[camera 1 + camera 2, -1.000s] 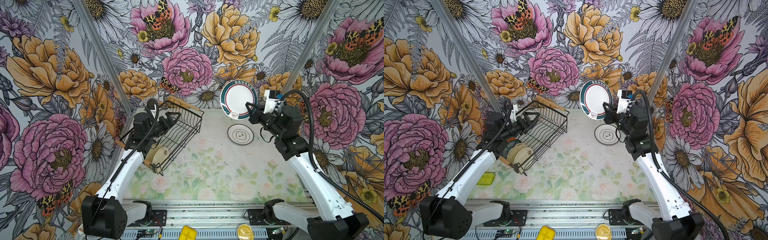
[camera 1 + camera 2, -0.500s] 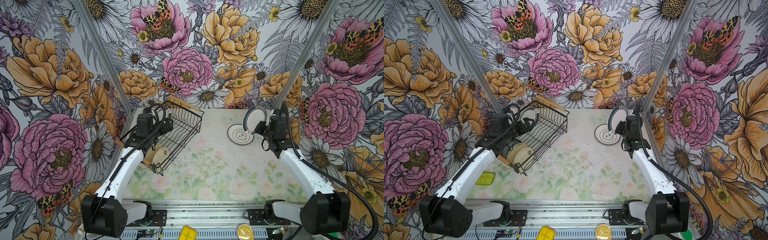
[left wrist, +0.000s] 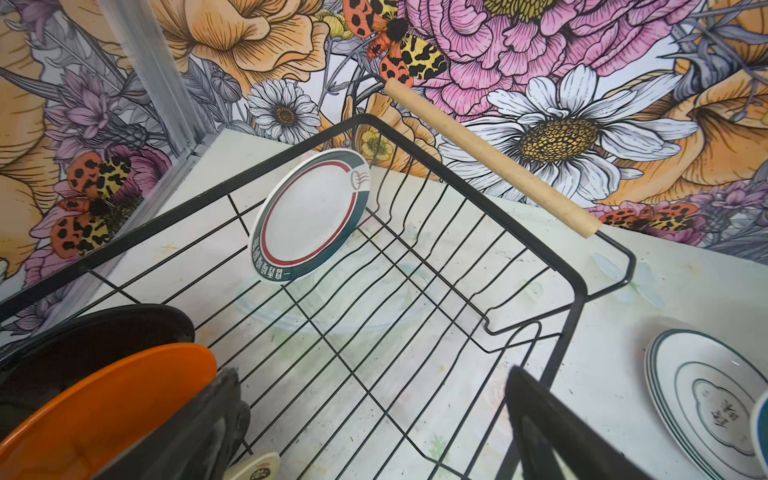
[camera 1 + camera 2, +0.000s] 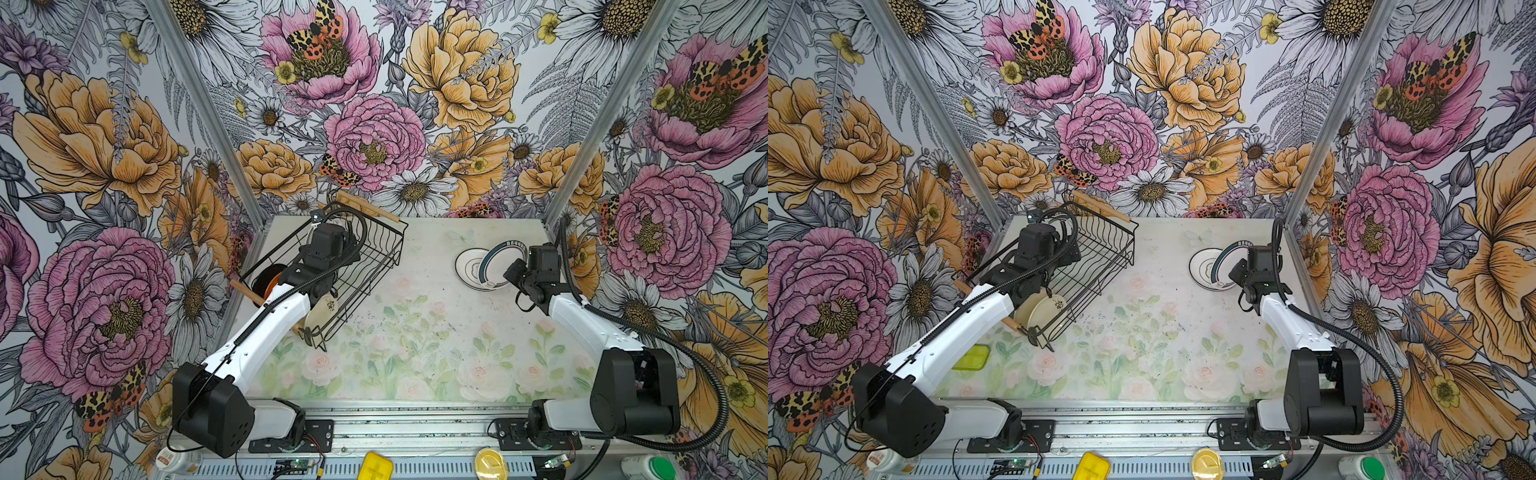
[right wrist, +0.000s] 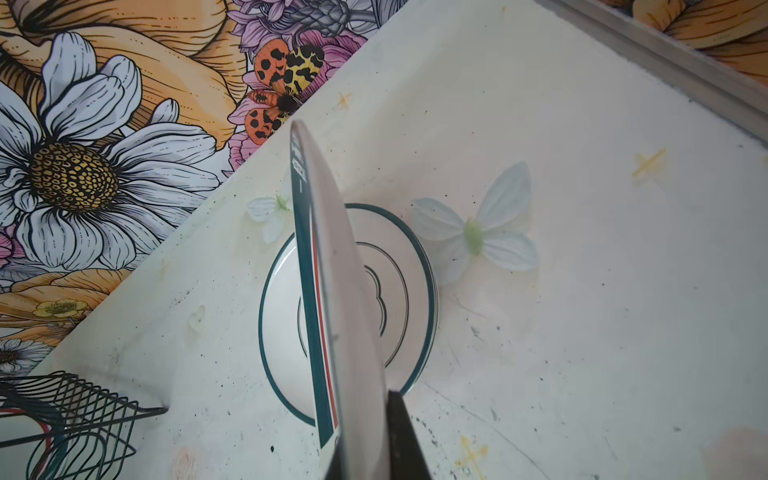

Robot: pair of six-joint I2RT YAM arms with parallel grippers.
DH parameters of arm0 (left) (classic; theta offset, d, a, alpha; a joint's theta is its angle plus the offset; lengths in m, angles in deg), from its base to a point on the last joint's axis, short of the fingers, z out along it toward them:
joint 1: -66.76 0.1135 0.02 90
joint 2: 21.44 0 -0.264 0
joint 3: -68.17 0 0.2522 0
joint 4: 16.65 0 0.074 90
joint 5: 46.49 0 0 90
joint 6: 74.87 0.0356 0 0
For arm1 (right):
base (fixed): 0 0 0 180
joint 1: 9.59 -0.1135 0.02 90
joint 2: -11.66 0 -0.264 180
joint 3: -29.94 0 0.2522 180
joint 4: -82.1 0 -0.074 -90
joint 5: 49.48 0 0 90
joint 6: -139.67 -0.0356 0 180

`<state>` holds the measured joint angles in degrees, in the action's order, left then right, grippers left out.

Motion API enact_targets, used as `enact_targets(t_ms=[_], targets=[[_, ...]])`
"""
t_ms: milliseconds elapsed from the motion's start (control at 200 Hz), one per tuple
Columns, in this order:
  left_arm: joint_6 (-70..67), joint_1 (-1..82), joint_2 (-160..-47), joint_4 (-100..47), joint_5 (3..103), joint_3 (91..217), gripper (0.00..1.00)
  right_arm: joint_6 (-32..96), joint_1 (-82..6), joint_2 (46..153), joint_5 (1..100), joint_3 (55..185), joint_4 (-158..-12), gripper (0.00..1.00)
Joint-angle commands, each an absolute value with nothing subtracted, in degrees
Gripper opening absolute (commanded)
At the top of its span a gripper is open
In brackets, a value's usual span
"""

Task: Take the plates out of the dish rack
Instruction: 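Carry the plate to the stack with the right gripper while the left gripper returns, then lower the plate flat onto the green-rimmed stack with the right gripper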

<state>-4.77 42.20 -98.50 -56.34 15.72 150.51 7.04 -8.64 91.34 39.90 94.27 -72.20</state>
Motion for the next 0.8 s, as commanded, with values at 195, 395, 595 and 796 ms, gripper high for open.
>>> enact_targets(t_ms=[195, 395, 595, 796], targets=[[-1.5, 40.9, -101.4, -55.5, 5.1, 153.7, 0.99, 1.0, -7.4, 97.1, 46.9, 92.3, -83.9, 0.00], [-0.9, 41.3, -102.5, -55.2, 3.8, 155.1, 0.99, -2.6, -6.8, 102.0, 50.3, 91.4, -89.2, 0.00], [-0.9, 42.8, -101.9, -52.3, 5.8, 153.6, 0.99, -5.5, -6.8, 105.2, 51.7, 90.9, -92.0, 0.00], [-0.8, 45.9, -98.8, -48.1, 13.3, 150.6, 0.99, -7.6, -6.8, 106.0, 52.4, 89.5, -93.6, 0.12]])
